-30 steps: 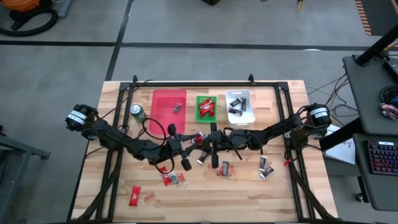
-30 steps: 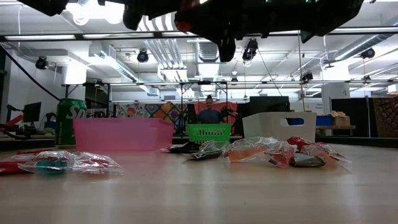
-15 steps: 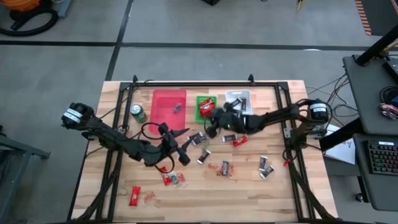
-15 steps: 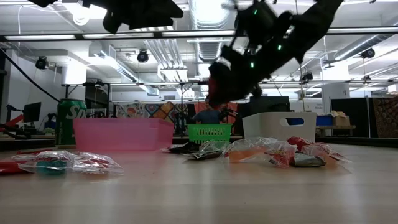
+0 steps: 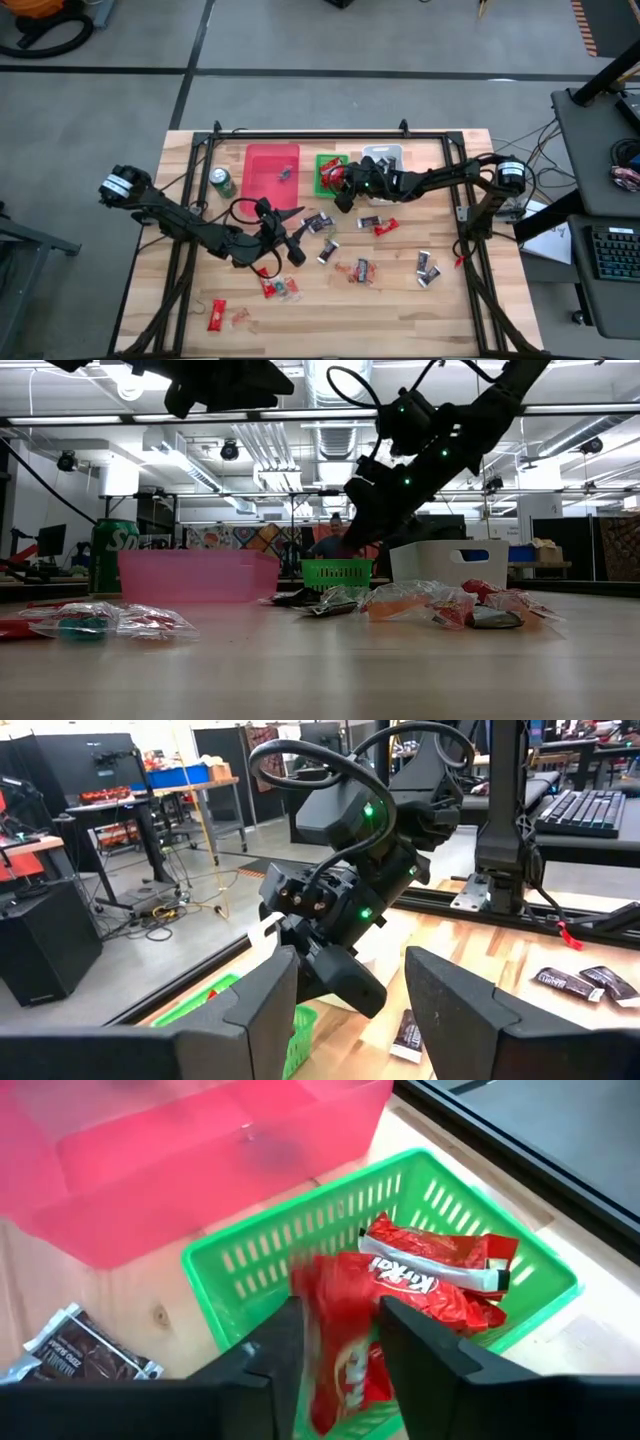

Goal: Sort candy
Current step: Put the red chocolate into the green bin, then put the blue gummy into the red bin

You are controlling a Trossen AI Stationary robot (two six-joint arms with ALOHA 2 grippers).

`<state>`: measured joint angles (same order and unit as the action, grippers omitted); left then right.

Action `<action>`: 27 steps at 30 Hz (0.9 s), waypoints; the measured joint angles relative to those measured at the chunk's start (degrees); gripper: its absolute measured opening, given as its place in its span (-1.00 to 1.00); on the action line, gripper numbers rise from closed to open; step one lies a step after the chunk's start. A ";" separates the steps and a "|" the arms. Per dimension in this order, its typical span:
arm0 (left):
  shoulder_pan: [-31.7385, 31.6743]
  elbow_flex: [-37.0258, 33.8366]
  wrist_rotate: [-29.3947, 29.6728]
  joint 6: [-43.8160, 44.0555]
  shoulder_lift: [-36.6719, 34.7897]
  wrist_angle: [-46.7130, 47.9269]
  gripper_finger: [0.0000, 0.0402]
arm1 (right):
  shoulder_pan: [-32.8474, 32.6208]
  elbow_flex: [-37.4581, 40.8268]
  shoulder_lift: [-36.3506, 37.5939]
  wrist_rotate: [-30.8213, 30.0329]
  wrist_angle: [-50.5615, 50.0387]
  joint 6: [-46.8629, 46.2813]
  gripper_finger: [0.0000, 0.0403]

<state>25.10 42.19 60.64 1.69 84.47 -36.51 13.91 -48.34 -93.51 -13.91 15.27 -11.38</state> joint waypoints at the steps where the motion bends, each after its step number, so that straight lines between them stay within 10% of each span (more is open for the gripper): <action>1: 0.00 0.00 -0.02 0.27 0.00 0.00 -0.15 | 0.00 0.00 0.00 0.00 -0.07 0.01 -0.30; 14: 1.50 0.00 -3.53 9.73 -0.52 11.33 -0.15 | -1.03 -0.17 3.83 8.33 -0.01 -1.64 -0.13; 27: 1.51 2.49 -44.96 33.48 -2.18 47.11 -0.15 | -8.81 -0.42 11.16 15.91 -3.19 -3.74 -0.21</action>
<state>26.61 44.69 15.68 35.17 82.29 10.60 5.10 -48.75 -82.36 2.00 12.07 -15.12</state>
